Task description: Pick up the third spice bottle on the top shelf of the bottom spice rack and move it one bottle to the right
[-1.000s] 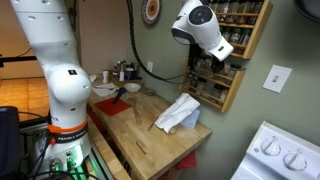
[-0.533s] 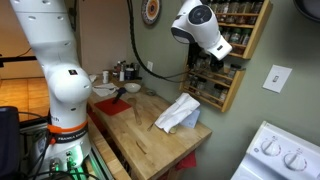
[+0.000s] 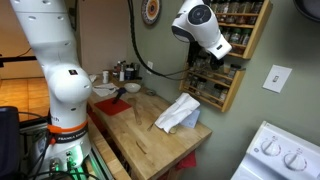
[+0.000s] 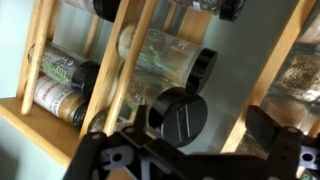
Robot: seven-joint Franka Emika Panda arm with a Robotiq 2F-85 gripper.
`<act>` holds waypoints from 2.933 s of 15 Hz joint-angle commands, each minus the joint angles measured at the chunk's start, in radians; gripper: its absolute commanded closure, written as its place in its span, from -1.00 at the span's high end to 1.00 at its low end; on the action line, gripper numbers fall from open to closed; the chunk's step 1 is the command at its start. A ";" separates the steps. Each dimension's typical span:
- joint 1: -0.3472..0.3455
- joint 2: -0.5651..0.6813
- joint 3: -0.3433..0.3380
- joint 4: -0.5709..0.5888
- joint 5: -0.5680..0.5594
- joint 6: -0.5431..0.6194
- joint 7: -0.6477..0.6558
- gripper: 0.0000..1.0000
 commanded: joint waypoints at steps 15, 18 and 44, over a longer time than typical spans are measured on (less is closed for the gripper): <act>0.020 0.009 0.003 0.044 0.194 0.051 -0.086 1.00; 0.015 0.005 0.003 0.040 0.229 0.042 -0.135 1.00; -0.222 -0.293 -0.058 -0.095 -0.507 -0.611 -0.484 1.00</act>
